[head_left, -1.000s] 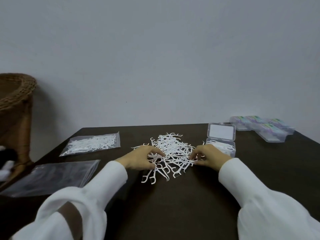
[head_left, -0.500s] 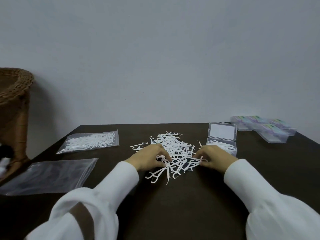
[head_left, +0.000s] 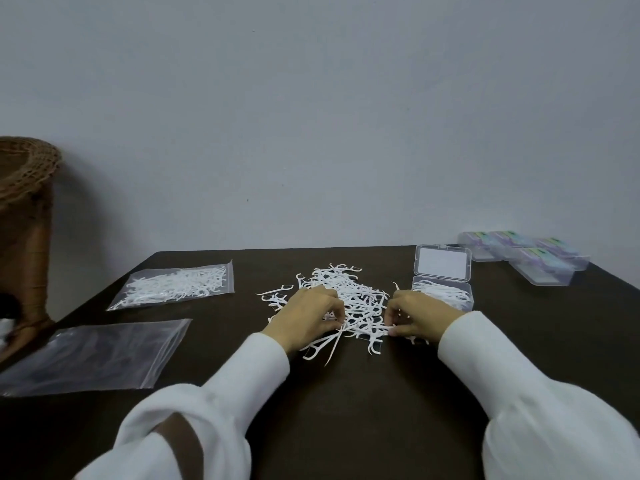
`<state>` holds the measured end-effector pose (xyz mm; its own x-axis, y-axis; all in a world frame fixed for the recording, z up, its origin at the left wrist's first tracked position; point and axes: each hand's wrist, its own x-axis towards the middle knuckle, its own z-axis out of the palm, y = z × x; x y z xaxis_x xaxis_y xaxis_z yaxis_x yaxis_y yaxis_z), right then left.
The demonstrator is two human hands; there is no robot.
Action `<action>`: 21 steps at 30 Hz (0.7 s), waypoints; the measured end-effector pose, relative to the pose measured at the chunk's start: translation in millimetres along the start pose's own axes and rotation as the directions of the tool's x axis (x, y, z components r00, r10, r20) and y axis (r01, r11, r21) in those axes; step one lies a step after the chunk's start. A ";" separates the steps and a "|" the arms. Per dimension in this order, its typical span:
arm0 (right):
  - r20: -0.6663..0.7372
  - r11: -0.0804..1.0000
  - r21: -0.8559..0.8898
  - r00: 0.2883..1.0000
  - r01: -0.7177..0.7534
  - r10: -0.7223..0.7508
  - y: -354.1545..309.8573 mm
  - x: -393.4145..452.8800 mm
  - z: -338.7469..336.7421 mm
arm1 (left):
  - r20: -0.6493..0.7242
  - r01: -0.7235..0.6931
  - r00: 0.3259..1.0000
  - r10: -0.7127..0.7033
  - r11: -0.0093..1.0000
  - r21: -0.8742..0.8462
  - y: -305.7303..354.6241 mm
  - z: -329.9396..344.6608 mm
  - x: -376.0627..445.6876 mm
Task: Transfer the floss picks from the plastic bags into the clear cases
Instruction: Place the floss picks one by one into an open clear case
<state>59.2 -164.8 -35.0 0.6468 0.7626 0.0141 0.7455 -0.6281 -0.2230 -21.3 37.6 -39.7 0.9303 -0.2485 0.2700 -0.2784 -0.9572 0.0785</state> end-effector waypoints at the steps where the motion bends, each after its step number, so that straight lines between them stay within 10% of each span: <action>1: 0.009 1.000 0.001 1.000 -0.006 0.006 -0.1 1.0 0.2 | -0.005 -0.005 1.000 0.005 1.000 0.009 0.2 0.0 0.1; 14: -0.040 0.985 0.171 0.999 -0.025 0.032 5.8 -6.9 -3.4 | -0.129 0.001 0.992 -0.006 0.999 -0.044 1.7 -12.8 1.9; 21: -0.225 0.953 0.303 0.970 -0.016 0.088 18.3 -15.9 -14.4 | -0.261 0.065 0.949 -0.176 0.920 -0.386 1.7 -14.2 13.2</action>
<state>64.9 -190.6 -25.3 0.7292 0.6501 0.2134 0.6512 -0.5636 -0.5083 -12.9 34.8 -22.3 0.8695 -0.0281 0.4931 -0.2880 -0.8399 0.4599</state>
